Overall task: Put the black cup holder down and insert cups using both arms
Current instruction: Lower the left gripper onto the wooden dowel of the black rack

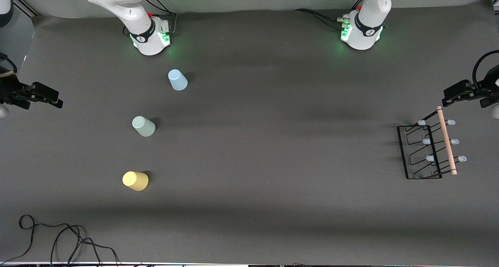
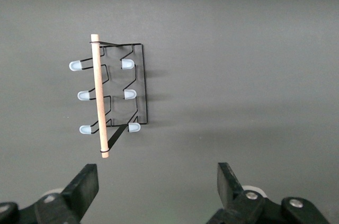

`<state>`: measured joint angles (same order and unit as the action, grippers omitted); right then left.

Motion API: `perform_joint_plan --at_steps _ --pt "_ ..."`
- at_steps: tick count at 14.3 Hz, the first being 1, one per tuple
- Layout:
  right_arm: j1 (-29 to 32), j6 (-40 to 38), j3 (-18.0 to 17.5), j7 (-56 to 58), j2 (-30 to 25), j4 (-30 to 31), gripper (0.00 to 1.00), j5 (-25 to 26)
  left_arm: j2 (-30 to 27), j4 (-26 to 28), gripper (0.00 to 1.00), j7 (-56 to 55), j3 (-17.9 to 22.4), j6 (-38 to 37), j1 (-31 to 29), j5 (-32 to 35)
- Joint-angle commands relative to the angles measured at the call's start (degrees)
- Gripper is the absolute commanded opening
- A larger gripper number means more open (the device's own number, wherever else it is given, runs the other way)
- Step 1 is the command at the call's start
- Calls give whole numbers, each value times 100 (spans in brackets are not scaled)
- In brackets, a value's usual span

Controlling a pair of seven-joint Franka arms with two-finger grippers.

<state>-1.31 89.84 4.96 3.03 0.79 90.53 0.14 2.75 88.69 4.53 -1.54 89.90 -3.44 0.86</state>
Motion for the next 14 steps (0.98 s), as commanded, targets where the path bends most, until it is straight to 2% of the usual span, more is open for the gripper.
perform_joint_plan --at_steps 1,5,9,14 --pt "-97 -1 75 -136 -122 61 100 -58 -108 25 100 -84 40 -34 72 28" --pt "-88 -10 75 -136 -70 0 100 -58 -55 95 100 -75 48 115 46 37" --pt "-97 -10 66 -127 -70 9 100 -58 -3 929 100 21 110 1229 -34 54" --pt "-97 -1 75 -118 -70 0 100 -49 620 1106 100 645 110 1714 -639 213"
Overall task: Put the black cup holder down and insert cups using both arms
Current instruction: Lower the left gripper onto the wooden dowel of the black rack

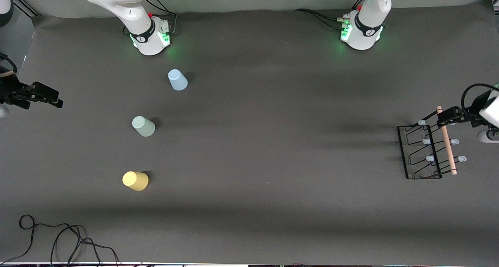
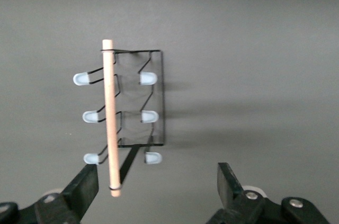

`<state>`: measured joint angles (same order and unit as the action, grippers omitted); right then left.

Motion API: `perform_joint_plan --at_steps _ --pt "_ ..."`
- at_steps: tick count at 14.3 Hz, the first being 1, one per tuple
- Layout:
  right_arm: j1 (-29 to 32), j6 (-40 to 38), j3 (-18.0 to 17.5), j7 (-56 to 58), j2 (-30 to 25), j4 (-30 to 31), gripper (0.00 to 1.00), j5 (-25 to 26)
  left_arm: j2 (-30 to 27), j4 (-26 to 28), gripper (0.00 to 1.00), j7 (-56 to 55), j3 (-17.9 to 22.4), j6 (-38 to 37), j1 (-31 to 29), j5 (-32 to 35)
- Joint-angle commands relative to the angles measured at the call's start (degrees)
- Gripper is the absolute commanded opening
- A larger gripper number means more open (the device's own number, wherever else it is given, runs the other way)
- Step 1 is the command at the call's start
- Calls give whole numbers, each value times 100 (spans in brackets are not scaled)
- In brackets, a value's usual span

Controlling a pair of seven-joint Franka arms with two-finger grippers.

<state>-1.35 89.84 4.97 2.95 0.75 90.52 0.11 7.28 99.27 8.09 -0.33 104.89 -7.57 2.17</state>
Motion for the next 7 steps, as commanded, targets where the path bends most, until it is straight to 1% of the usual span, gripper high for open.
perform_joint_plan --at_steps 1,2,5,6,7 --pt "-84 -10 75 -111 -75 1 100 -46 359 49 99 386 -11 398 -332 91" --pt "-84 -1 75 -111 -75 10 100 -46 553 49 90 552 -11 583 -394 91" --pt "-93 25 75 -111 -66 10 100 -46 897 58 87 930 -11 909 -606 214" --pt "-93 43 75 -111 -58 1 100 -46 958 58 80 931 -11 962 -614 214" --pt "-84 60 75 -102 -58 1 100 -46 1046 49 78 931 -11 980 -615 223"
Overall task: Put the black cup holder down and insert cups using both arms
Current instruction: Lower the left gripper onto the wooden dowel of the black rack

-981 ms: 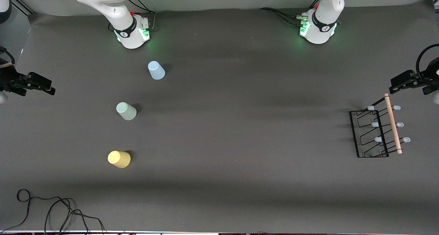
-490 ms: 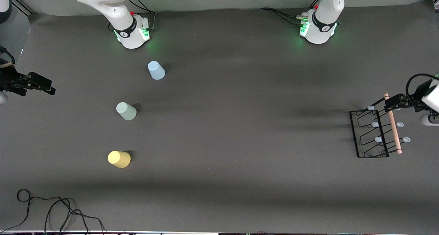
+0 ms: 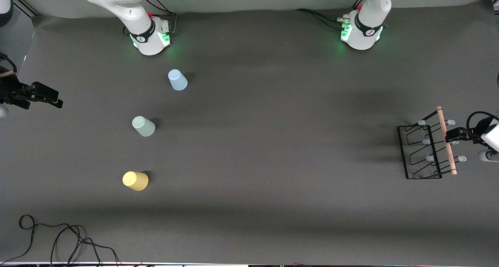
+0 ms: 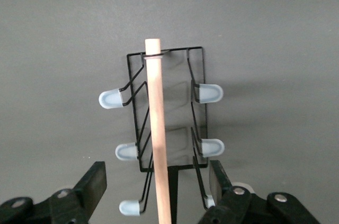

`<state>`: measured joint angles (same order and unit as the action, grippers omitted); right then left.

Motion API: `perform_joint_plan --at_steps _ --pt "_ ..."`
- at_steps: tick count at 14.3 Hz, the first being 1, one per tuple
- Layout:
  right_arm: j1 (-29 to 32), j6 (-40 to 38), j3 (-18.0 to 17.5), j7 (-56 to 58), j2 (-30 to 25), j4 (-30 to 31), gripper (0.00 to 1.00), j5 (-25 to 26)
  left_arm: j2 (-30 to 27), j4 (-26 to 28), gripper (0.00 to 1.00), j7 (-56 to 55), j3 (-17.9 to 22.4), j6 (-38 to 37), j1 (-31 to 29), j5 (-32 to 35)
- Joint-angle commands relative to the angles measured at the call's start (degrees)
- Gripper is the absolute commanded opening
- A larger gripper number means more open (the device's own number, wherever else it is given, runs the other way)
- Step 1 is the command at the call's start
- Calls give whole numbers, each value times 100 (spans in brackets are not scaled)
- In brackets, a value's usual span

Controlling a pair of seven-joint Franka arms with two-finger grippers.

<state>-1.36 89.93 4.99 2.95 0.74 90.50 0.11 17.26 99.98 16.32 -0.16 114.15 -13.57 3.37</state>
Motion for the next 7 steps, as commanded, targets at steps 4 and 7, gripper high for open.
perform_joint_plan --at_steps 4,7 --pt "-92 51 73 -102 -48 2 100 -46 347 4 68 91 -28 134 21 103" --pt "-92 51 73 -102 -48 2 100 -46 488 39 47 82 -28 134 3 173"
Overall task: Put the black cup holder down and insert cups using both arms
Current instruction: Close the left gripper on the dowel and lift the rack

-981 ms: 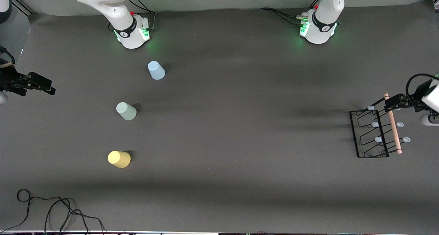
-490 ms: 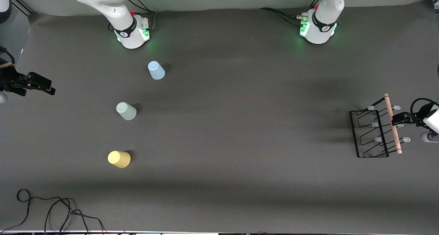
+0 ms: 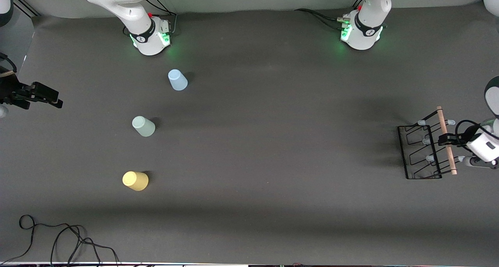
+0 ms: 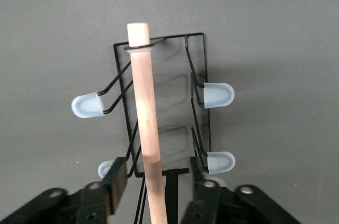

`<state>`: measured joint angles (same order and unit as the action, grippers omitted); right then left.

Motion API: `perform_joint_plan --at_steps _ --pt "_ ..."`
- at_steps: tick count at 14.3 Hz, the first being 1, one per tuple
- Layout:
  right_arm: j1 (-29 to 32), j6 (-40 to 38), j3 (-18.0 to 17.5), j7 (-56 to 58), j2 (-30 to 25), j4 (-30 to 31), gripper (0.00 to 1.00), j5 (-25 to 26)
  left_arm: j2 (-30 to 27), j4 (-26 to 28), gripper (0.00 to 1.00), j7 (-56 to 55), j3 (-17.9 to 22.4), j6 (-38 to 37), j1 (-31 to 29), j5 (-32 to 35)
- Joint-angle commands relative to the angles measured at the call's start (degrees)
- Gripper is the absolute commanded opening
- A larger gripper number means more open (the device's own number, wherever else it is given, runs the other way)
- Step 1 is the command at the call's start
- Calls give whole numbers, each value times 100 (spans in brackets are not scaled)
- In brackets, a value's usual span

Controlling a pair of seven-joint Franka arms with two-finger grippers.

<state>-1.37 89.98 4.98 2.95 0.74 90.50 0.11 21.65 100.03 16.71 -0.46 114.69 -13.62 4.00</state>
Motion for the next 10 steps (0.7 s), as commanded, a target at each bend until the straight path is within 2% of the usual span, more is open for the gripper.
perform_joint_plan --at_steps 1,3,7,10 --pt "-92 46 73 -102 -48 3 100 -46 111 35 32 17 2 80 26 110" --pt "-92 46 73 -102 -48 3 100 -46 138 26 0 25 2 80 44 118" --pt "-92 46 73 -102 -48 11 100 -37 -37 -237 0 -175 -59 -191 245 303" --pt "-92 54 73 -102 -39 11 100 -37 -178 -755 0 -738 -68 -1173 824 215"
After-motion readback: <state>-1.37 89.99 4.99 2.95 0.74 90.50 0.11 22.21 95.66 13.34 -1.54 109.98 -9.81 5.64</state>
